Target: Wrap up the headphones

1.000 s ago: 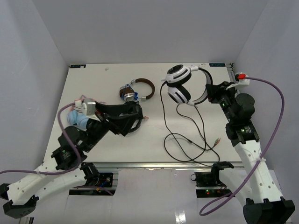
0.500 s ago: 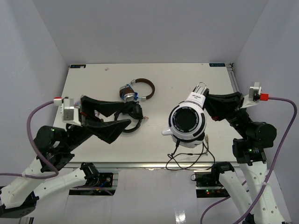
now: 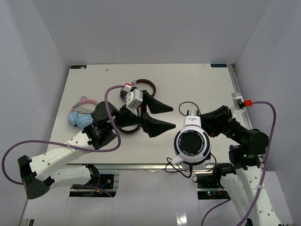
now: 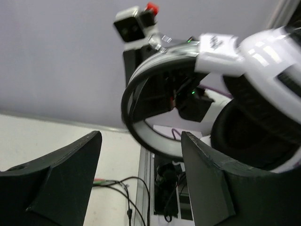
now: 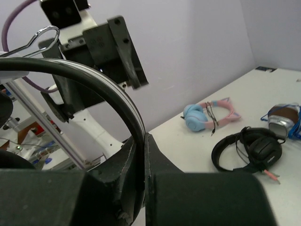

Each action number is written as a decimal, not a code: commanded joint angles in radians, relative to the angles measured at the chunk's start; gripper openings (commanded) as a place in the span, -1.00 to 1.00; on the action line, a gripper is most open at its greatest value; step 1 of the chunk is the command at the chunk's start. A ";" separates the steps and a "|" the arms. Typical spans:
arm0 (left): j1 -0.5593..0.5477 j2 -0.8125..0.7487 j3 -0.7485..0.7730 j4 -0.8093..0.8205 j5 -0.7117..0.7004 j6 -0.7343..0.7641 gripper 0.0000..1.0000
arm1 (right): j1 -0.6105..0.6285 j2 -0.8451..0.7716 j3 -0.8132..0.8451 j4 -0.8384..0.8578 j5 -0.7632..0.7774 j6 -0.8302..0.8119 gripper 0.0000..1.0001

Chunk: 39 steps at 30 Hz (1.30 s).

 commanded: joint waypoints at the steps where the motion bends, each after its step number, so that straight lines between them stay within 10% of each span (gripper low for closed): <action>1: -0.015 -0.005 0.004 0.130 0.087 0.015 0.57 | 0.003 -0.029 -0.038 0.078 -0.066 0.115 -0.85; 15: -0.099 -0.044 -0.139 0.268 0.073 -0.028 0.54 | 0.005 -0.106 -0.148 0.396 -0.125 0.447 -0.85; 39: -0.316 0.200 0.017 0.291 -0.104 0.185 0.45 | 0.005 -0.231 -0.145 0.152 -0.105 0.357 -0.85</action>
